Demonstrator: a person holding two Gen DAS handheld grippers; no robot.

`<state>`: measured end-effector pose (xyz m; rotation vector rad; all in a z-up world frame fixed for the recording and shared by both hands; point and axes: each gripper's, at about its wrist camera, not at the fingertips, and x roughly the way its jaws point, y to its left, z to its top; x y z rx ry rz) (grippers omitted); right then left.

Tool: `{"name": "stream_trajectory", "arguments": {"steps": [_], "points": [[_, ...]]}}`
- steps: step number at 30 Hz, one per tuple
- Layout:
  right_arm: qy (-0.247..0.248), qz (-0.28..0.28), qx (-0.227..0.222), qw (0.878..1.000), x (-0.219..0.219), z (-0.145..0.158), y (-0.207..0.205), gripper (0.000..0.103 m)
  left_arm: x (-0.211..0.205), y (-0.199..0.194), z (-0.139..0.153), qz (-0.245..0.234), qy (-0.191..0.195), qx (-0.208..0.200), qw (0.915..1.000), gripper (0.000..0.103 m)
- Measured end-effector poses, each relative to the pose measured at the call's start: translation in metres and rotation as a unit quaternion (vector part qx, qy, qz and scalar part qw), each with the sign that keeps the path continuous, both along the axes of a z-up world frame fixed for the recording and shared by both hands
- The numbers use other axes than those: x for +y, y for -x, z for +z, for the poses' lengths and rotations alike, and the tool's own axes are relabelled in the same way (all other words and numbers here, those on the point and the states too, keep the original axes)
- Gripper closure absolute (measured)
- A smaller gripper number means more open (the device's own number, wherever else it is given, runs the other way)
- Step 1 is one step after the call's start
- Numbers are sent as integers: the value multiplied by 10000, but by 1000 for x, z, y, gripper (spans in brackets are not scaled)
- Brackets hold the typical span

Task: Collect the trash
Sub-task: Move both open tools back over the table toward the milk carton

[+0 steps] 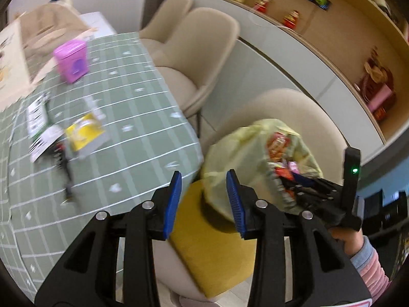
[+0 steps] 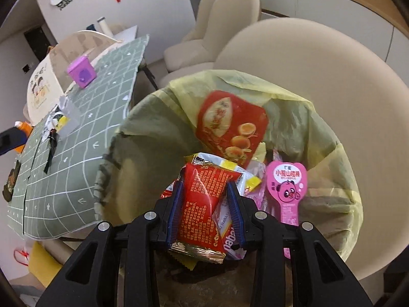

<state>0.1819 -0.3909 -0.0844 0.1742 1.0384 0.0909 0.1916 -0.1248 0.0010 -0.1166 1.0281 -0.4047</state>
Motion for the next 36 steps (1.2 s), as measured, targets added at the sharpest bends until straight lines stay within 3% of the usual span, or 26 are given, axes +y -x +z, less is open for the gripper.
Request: {"name": "stream_trajectory", "arguments": {"steps": [2, 6, 11, 16, 21, 31, 36], "points": [[-89, 10, -34, 10000, -1, 5, 2, 69, 19, 2, -2, 173, -8, 39, 9998, 68], [21, -64, -276, 9996, -1, 20, 12, 57, 55, 5, -14, 518, -73, 106, 9986, 68], [163, -76, -584, 9981, 8, 45, 25, 56, 96, 6, -28, 949, -7, 222, 9952, 68], [258, 157, -1103, 9934, 38, 75, 31, 55, 132, 5, -35, 1248, 43, 288, 9917, 68], [284, 596, -1298, 9893, 85, 91, 27, 55, 164, 2, -37, 1410, 49, 237, 9897, 68], [-142, 944, -1325, 9866, 169, 87, 2, 55, 242, -14, -45, 1838, 117, 243, 9826, 68], [-330, 1243, -1261, 9837, 214, 75, -13, 55, 273, -38, -52, 1982, 421, 383, 9785, 68]]}}
